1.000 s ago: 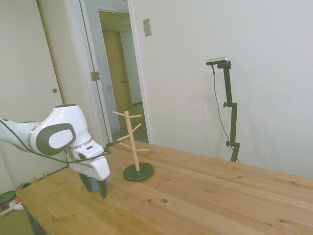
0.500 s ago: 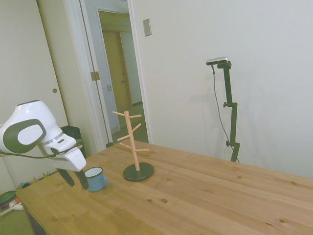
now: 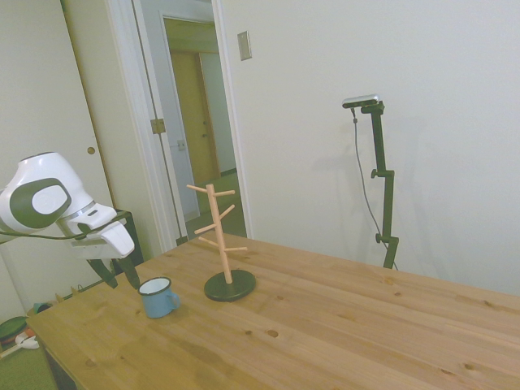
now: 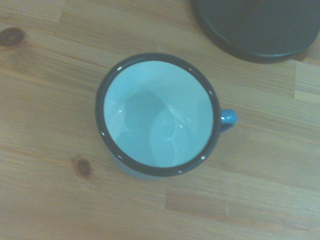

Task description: Hang the mug

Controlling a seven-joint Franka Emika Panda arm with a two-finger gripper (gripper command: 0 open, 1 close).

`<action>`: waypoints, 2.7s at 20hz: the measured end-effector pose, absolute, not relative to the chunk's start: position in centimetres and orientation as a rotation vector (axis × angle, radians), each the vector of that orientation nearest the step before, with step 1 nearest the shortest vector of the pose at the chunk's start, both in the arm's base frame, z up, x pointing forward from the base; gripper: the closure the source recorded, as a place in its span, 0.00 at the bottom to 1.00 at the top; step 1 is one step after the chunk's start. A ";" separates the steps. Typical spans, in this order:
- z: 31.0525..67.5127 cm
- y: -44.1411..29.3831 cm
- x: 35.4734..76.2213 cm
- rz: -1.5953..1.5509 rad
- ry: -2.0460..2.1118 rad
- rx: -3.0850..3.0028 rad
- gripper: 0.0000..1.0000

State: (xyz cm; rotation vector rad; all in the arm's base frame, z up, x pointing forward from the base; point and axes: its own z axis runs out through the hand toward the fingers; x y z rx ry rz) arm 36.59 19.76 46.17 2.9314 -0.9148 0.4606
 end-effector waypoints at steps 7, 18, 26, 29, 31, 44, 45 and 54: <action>44.9 22.8 40.8 0.435 -0.907 2.906 0.00; 41.6 26.1 43.7 0.398 -0.882 2.891 0.00; 39.7 27.6 44.7 0.382 -0.876 2.889 0.00; 39.2 27.7 45.6 0.381 -0.877 2.890 0.00; 38.7 27.8 46.1 0.377 -0.880 2.886 1.00; 37.2 29.8 46.0 0.348 -0.854 2.892 1.00; 37.2 29.7 46.0 0.348 -0.856 2.891 1.00; 36.6 28.0 45.1 0.360 -0.873 2.885 1.00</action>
